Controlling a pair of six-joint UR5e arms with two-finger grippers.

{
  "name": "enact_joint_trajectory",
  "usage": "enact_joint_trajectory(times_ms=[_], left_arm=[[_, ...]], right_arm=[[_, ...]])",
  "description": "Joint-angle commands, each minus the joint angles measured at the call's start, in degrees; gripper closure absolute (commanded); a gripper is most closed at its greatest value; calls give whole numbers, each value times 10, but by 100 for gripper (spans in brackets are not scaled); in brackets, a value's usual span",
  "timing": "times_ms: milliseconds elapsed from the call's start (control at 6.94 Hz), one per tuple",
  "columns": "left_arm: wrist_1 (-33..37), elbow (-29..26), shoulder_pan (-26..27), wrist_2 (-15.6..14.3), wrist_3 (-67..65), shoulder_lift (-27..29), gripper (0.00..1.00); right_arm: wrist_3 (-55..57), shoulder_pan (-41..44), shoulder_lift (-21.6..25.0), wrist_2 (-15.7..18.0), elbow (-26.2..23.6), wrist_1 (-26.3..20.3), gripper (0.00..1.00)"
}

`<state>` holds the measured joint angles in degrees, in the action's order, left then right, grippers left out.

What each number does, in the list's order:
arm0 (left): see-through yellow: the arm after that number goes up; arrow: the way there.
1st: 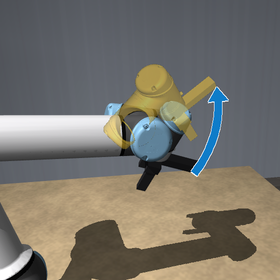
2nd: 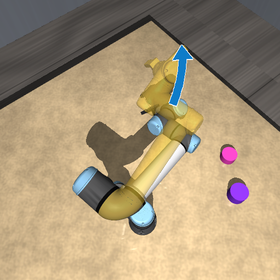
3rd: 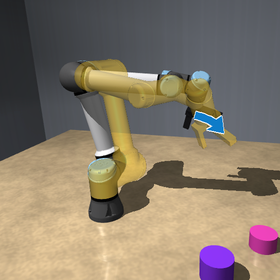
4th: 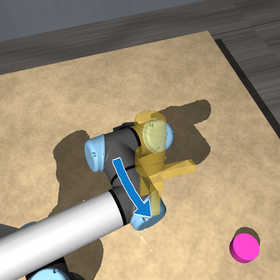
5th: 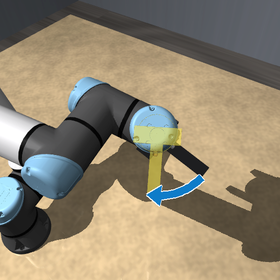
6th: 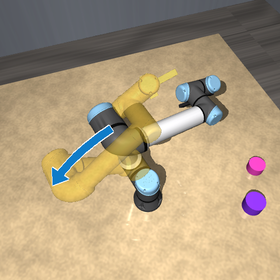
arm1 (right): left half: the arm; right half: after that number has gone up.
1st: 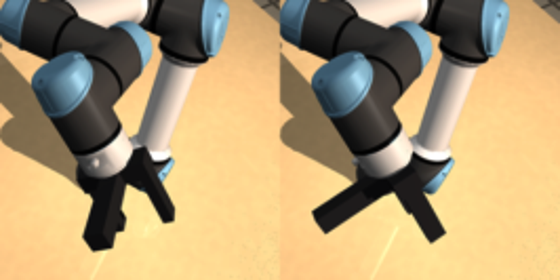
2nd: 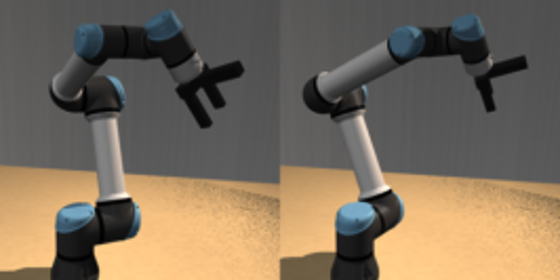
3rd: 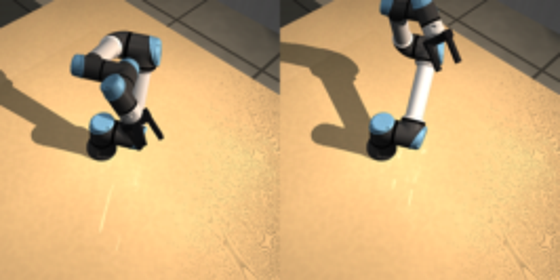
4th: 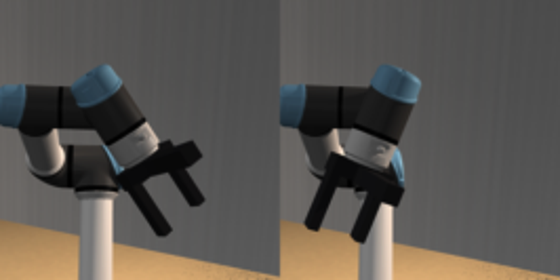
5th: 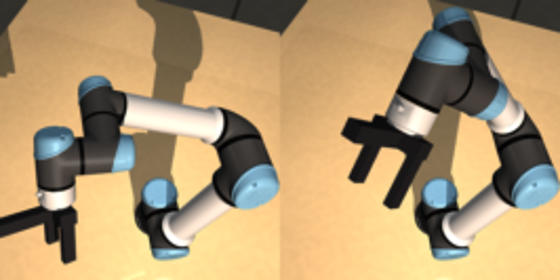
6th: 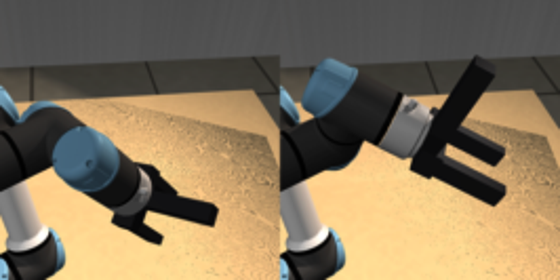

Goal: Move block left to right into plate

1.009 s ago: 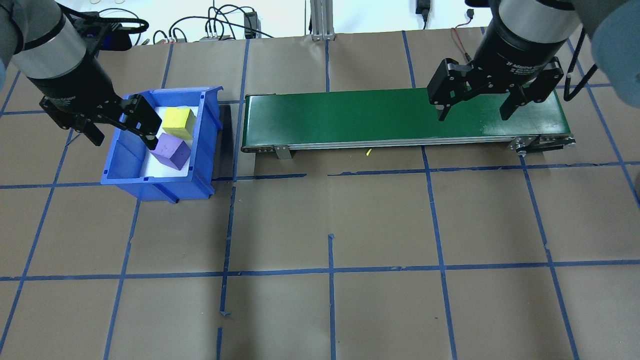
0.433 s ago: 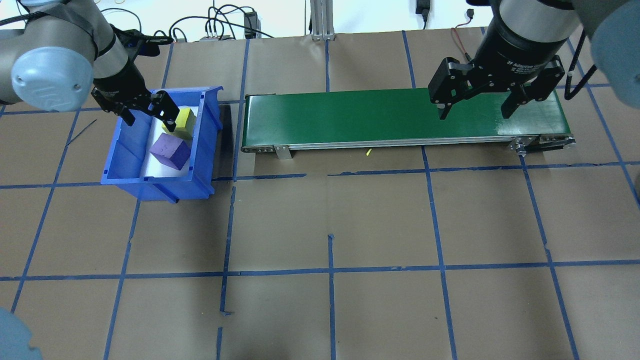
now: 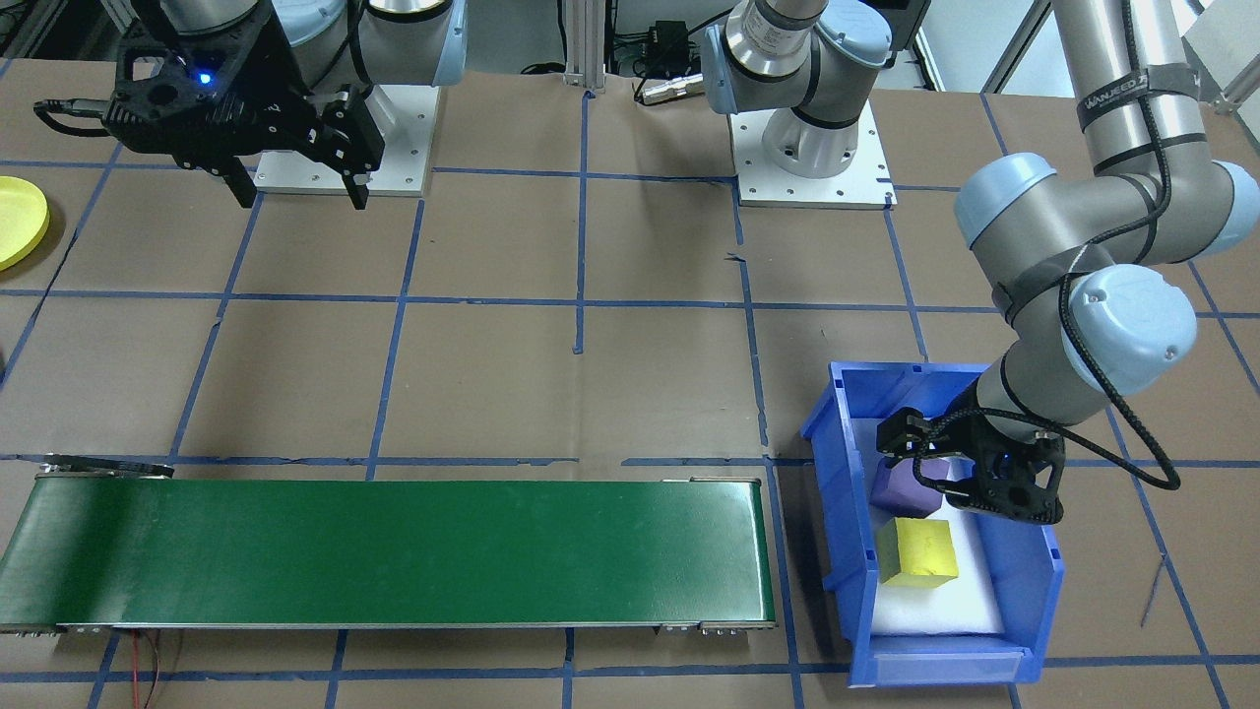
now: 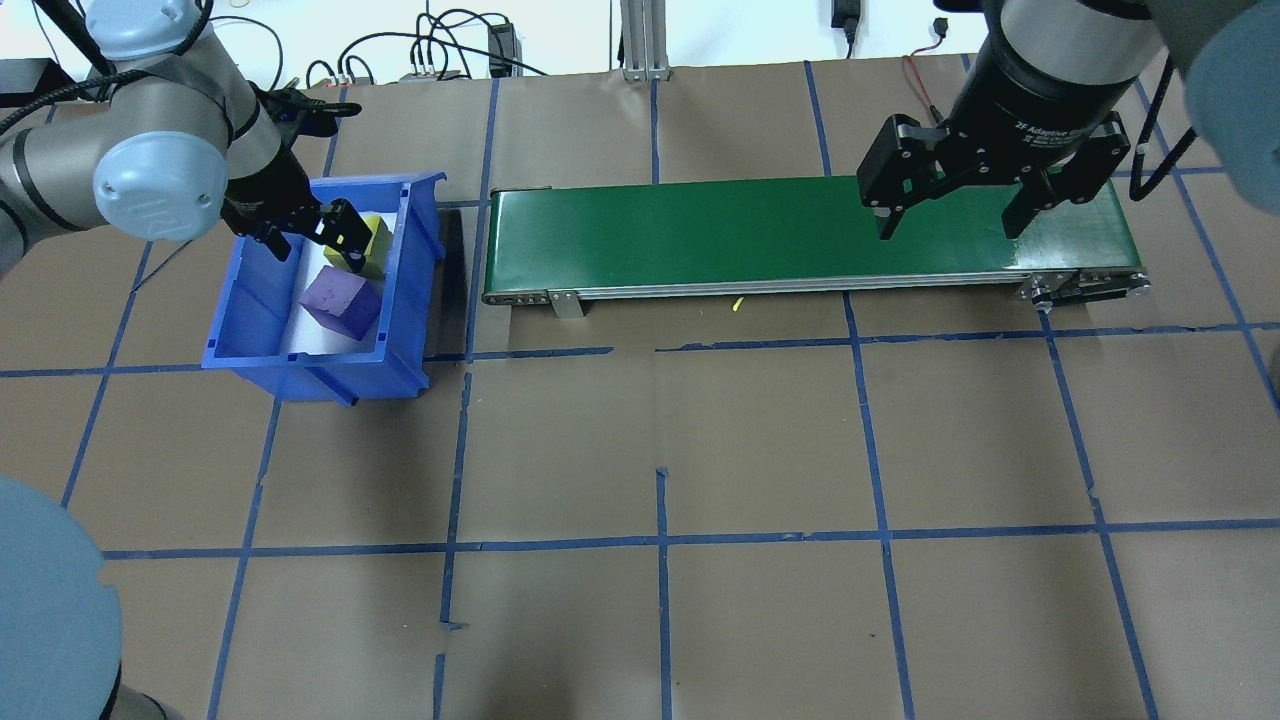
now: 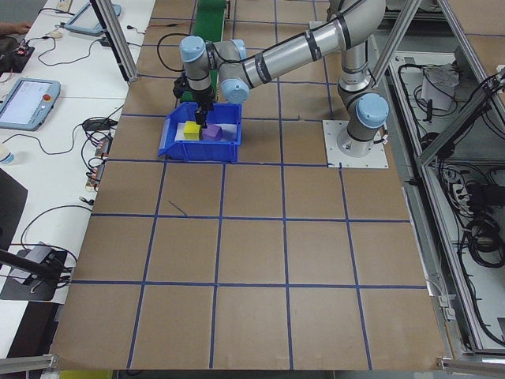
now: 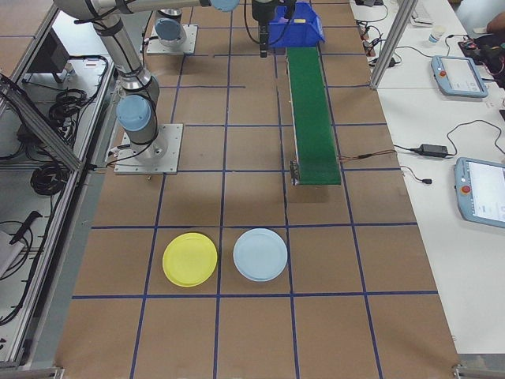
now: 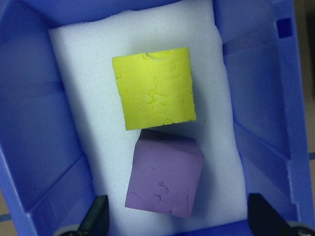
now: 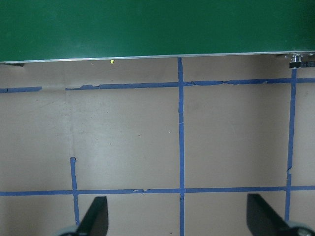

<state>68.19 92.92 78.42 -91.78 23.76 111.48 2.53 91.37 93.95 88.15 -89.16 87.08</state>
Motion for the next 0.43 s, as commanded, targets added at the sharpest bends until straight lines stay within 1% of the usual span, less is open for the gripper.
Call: enact_joint_trajectory(times_ms=[0, 288], left_arm=[[-6, 17, -3, 32, 5, 11, 0], [-20, 19, -6, 31, 5, 23, 0]], right_arm=[[0, 0, 0, -1, 0, -2, 0], [0, 0, 0, -2, 0, -4, 0]])
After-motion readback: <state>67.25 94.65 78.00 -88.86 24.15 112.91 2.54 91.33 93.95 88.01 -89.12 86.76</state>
